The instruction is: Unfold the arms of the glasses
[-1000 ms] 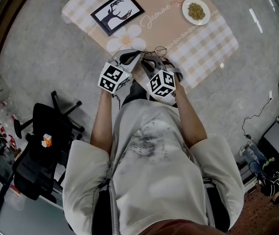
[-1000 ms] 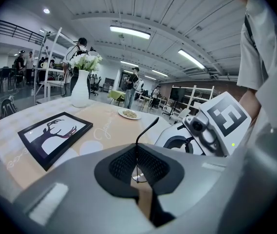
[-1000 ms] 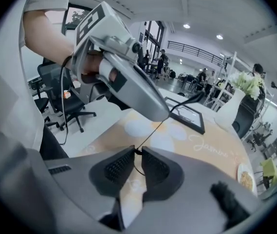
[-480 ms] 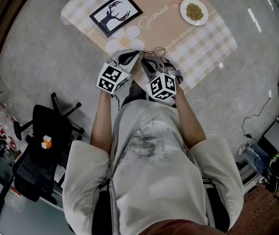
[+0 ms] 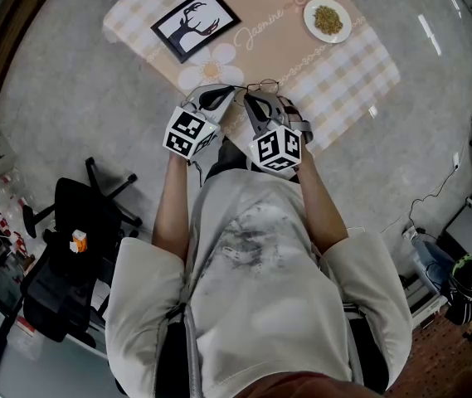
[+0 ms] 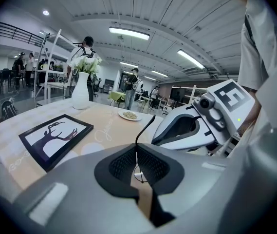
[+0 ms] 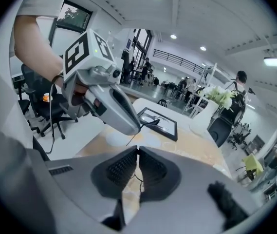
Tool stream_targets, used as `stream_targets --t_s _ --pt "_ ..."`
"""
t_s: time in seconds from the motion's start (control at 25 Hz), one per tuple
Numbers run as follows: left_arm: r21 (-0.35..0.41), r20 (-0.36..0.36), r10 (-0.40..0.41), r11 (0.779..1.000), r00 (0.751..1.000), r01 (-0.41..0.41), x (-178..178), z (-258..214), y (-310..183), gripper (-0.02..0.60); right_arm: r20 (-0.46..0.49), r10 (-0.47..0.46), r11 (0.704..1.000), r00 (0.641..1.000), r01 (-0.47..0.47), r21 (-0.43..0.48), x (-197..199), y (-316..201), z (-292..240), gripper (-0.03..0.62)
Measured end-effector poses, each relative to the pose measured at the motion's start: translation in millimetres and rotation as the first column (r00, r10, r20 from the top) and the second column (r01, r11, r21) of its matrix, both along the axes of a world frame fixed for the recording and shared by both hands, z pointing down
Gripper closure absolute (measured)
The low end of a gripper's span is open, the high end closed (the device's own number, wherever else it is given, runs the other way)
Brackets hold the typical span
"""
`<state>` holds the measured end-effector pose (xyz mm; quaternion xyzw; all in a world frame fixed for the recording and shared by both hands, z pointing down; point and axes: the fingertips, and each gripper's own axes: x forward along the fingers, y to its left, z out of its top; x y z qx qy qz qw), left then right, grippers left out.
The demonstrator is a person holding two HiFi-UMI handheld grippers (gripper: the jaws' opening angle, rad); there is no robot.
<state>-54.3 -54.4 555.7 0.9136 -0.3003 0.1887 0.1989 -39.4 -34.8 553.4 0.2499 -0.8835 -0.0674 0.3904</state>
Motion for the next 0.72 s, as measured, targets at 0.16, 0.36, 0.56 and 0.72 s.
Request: stream_targets --t_s 0.16,0.36,0.56,0.72 --pt "0.004 0.006 0.003 1.000 1.000 -0.003 0 0 1 0.566 0.010 0.036 0.999 0.999 -0.036 0.022 6 -6 -9 0.571" --pt "0.004 0.011 0.005 1.000 1.000 -0.005 0 1 0 0.566 0.018 0.077 0.996 0.997 -0.078 0.040 17 -13 -17 0.571" --pt "0.006 0.015 0.006 1.000 1.000 -0.006 1 1 2 0.566 0.024 0.117 0.991 0.993 -0.118 0.061 27 -17 -25 0.572" --pt "0.007 0.017 0.005 1.000 1.000 -0.005 1 1 3 0.566 0.027 0.145 0.986 0.989 -0.147 0.073 35 -19 -31 0.572"
